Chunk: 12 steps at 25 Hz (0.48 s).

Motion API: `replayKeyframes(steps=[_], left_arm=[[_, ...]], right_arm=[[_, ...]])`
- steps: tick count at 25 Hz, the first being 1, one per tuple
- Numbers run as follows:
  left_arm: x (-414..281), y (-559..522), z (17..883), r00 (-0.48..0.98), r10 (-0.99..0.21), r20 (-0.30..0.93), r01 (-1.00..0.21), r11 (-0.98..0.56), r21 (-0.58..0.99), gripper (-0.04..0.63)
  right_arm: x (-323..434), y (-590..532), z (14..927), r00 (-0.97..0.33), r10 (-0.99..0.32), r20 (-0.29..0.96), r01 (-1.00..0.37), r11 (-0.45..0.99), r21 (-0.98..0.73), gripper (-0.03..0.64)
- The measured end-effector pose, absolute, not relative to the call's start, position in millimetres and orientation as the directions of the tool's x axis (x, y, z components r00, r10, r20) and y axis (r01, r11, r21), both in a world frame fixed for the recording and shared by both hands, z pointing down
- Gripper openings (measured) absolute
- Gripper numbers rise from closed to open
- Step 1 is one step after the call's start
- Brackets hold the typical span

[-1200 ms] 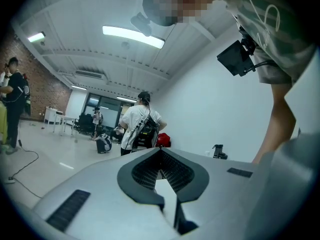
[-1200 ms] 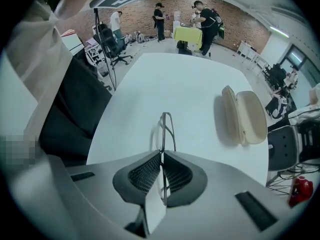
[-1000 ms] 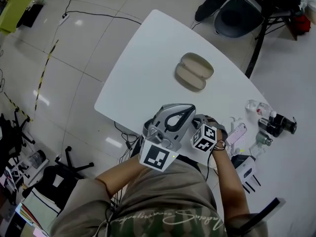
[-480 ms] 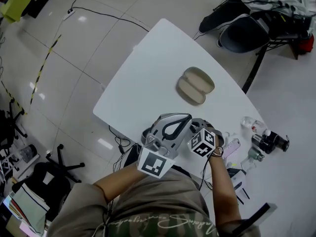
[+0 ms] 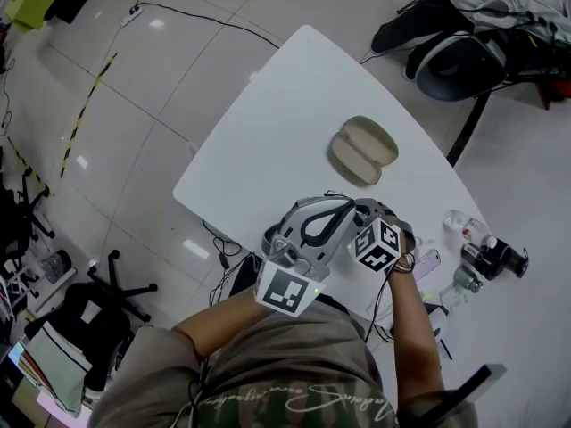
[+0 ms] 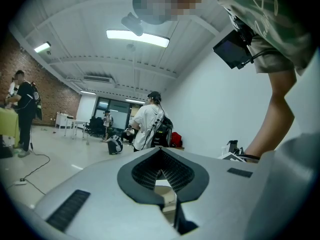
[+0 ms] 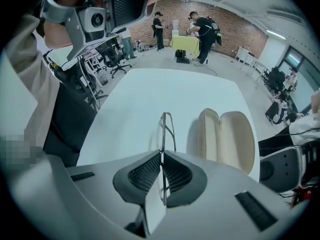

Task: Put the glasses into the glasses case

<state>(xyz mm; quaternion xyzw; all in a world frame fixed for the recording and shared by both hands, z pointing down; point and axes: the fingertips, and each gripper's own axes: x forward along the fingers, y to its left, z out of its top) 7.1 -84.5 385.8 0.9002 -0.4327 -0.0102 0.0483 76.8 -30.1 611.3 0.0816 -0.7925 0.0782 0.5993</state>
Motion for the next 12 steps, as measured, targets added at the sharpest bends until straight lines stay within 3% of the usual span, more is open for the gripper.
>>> replayKeyframes(steps=[12], left_arm=[[8.9,-67.6,380.1,0.612,-0.79,0.03,-0.79,-0.609,0.067,0.0]], right_arm=[[78.9,-10.8,600.3,-0.296,-0.065,0.953,-0.244,0.97,-0.01,0.034]])
